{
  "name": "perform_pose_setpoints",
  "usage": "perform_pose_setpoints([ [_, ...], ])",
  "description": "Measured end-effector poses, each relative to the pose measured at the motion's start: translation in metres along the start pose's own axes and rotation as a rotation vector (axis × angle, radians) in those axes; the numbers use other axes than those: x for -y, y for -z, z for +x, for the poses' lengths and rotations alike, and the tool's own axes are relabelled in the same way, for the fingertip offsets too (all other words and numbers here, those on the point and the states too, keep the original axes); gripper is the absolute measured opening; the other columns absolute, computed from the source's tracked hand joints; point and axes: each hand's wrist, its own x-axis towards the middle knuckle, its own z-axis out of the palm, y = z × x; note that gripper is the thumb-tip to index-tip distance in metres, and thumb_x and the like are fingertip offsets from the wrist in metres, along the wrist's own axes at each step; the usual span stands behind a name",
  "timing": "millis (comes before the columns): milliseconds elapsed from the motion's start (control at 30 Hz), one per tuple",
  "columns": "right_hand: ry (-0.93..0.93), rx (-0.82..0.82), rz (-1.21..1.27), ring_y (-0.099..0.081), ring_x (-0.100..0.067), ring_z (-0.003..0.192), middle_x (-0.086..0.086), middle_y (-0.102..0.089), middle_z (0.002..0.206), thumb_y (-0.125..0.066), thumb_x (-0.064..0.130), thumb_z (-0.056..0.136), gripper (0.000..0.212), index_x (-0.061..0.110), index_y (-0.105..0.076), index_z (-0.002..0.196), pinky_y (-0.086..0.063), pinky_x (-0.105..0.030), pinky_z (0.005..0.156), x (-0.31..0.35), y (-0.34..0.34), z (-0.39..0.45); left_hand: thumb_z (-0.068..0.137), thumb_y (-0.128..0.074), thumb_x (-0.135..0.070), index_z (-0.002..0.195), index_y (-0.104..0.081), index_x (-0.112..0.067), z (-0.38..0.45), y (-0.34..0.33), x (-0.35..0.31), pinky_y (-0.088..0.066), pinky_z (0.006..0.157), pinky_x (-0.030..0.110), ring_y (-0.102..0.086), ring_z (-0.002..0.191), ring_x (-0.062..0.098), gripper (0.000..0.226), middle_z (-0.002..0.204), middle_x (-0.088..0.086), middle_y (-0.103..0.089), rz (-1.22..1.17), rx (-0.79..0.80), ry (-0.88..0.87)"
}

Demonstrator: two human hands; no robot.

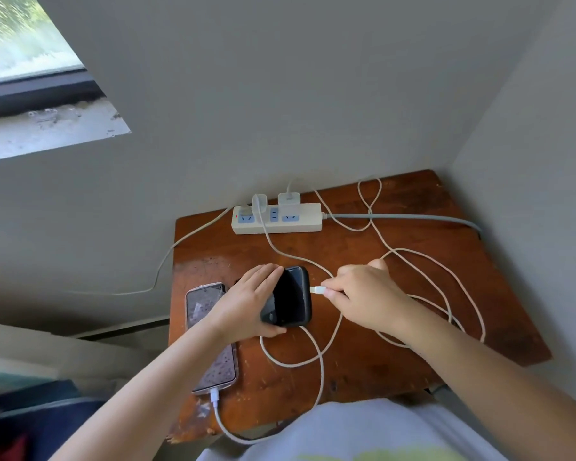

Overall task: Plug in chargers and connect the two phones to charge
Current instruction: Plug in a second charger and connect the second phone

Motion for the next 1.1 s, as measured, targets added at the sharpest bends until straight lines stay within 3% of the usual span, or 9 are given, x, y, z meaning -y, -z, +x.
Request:
perform_pose_setpoints([
  [267, 0.000, -0.030, -0.028, -0.043, -0.014, 0.072, 0.004, -0.043, 0.068, -0.041, 0.023, 0.094, 0.026, 0.016, -0.065, 0.102, -0.028, -0.031, 0.078, -0.003, -0.005, 0.005, 0.068, -0.075, -0.039, 0.139, -0.023, -0.008, 0.002, -0.002, -0.001, -0.027, 0.108, 0.037, -0.026, 0.135, 0.031, 0.093, 0.145, 0.015, -0.033, -0.005, -0.019, -0.007],
  [433, 0.000, -0.124, 0.053, -0.045, -0.009, 0.071, -0.006, -0.067, 0.087, -0.051, 0.024, 0.090, 0.022, 0.015, -0.064, 0.105, -0.027, -0.027, 0.081, -0.006, -0.011, 0.007, 0.071, -0.071, -0.045, 0.141, -0.017, -0.012, 0.004, -0.003, 0.002, -0.023, 0.110, 0.033, -0.020, 0.137, 0.026, 0.094, 0.149, 0.010, -0.027, -0.005, 0.011, 0.014],
  [567, 0.039, -0.172, 0.072, -0.046, -0.009, 0.068, -0.008, -0.069, 0.087, -0.056, 0.021, 0.087, 0.017, 0.010, -0.065, 0.096, -0.026, -0.025, 0.082, -0.008, -0.014, 0.007, 0.072, -0.069, -0.046, 0.141, -0.016, -0.014, 0.007, -0.002, 0.002, -0.024, 0.110, 0.031, -0.019, 0.138, 0.024, 0.093, 0.149, 0.008, -0.026, -0.006, 0.015, 0.019],
  [700, 0.045, -0.142, 0.036, -0.055, -0.017, 0.079, -0.007, -0.069, 0.094, -0.056, 0.021, 0.087, 0.018, 0.012, -0.066, 0.099, -0.028, -0.027, 0.086, -0.009, -0.011, 0.008, 0.071, -0.070, -0.046, 0.141, -0.018, -0.012, 0.008, -0.002, 0.001, -0.023, 0.110, 0.032, -0.019, 0.137, 0.025, 0.093, 0.148, 0.009, -0.027, -0.024, 0.013, 0.018],
  [900, 0.074, -0.106, -0.011, -0.056, -0.017, 0.097, -0.004, -0.068, 0.104, -0.053, 0.019, 0.089, 0.022, 0.016, -0.065, 0.108, -0.026, -0.031, 0.096, -0.012, -0.007, 0.006, 0.070, -0.071, -0.046, 0.140, -0.019, -0.011, 0.008, -0.004, 0.002, -0.023, 0.110, 0.033, -0.020, 0.137, 0.025, 0.093, 0.148, 0.010, -0.028, -0.033, 0.001, 0.015],
  [1000, 0.105, -0.137, -0.056, -0.057, -0.021, 0.095, -0.007, -0.069, 0.099, -0.057, 0.015, 0.086, 0.019, 0.015, -0.068, 0.103, -0.025, -0.035, 0.095, -0.010, -0.005, 0.004, 0.071, -0.070, -0.046, 0.141, -0.018, -0.012, 0.008, -0.004, 0.003, -0.022, 0.111, 0.033, -0.018, 0.138, 0.025, 0.093, 0.149, 0.009, -0.026, -0.034, 0.019, 0.011],
  [1100, 0.157, -0.168, -0.113, -0.063, -0.027, 0.080, -0.012, -0.072, 0.081, -0.069, 0.007, 0.076, 0.011, 0.009, -0.073, 0.086, -0.036, -0.045, 0.088, -0.006, -0.001, 0.003, 0.072, -0.069, -0.047, 0.141, -0.017, -0.013, 0.007, -0.005, 0.003, -0.021, 0.111, 0.032, -0.016, 0.138, 0.024, 0.093, 0.150, 0.008, -0.024, -0.026, 0.030, 0.013],
])
